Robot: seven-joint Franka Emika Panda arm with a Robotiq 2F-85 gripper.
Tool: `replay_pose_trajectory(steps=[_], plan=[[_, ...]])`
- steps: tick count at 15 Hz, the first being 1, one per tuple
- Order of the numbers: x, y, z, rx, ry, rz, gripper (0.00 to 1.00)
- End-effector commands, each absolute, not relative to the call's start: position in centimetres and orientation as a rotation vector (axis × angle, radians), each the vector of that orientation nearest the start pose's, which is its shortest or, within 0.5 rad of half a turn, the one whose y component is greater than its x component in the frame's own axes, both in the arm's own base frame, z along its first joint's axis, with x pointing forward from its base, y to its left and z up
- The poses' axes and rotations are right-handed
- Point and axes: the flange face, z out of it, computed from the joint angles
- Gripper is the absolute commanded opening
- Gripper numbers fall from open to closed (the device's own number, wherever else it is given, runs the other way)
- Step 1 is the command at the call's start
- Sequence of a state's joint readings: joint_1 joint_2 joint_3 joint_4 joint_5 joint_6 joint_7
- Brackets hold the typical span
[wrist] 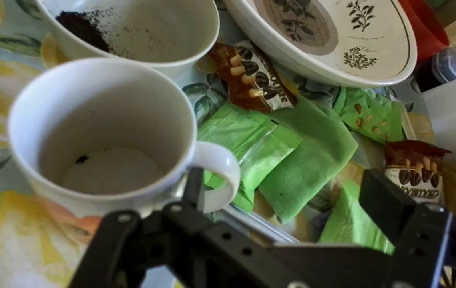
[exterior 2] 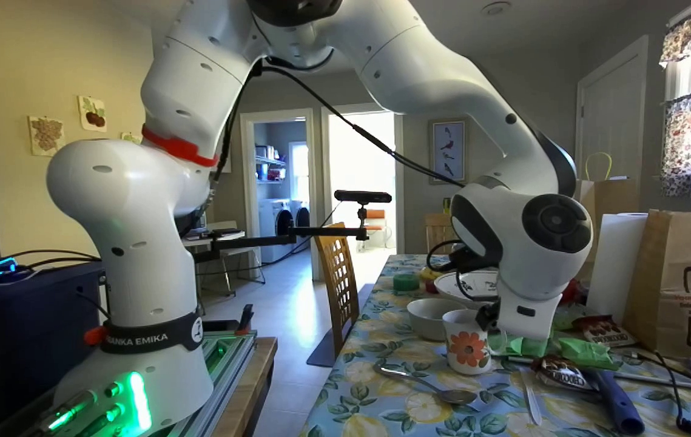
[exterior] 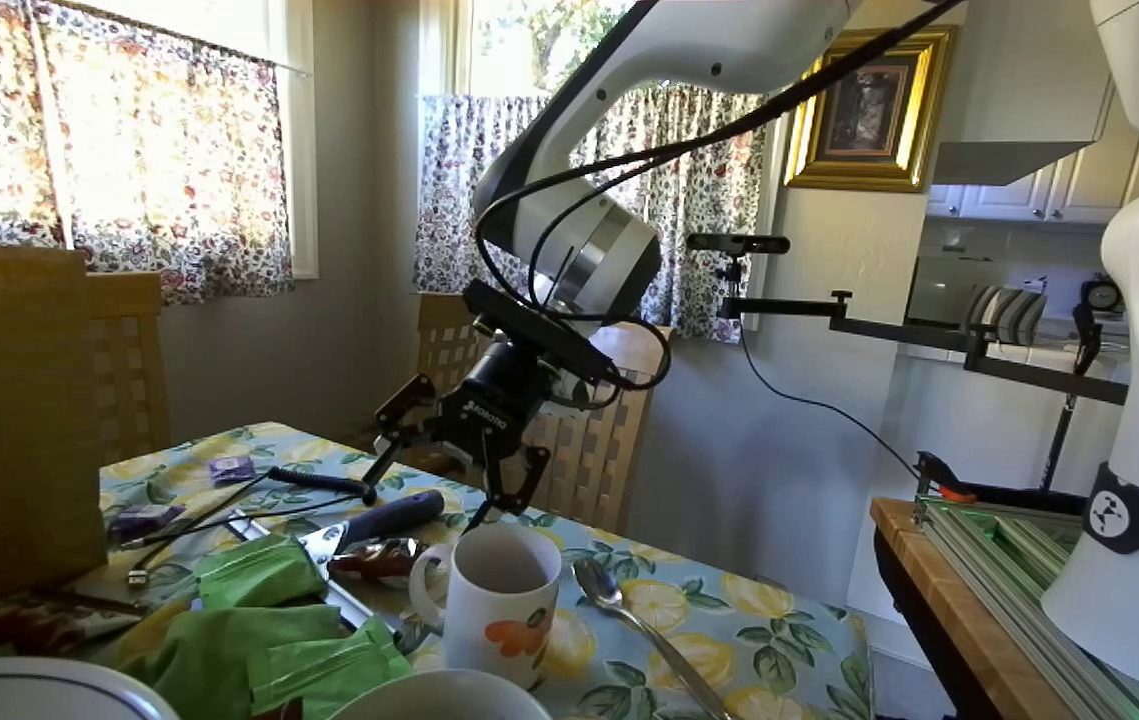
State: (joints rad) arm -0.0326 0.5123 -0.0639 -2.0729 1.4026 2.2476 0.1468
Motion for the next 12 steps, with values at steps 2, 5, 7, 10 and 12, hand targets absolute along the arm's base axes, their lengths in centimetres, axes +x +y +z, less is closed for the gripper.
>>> replay_pose_trajectory(steps=[2,5,7,10,12], plan=[[59.2,-3.2,18.6,-1.806,1.406,0.241,1.0],[60.6,-2.7,20.7,-1.839,1.373,0.177,1.0],[61.5,-1.6,22.9,-1.841,1.329,0.145,1.0],[61.6,0.2,25.9,-1.836,1.277,0.201,1.0],[61.2,0.9,28.4,-1.841,1.221,0.266,1.0]])
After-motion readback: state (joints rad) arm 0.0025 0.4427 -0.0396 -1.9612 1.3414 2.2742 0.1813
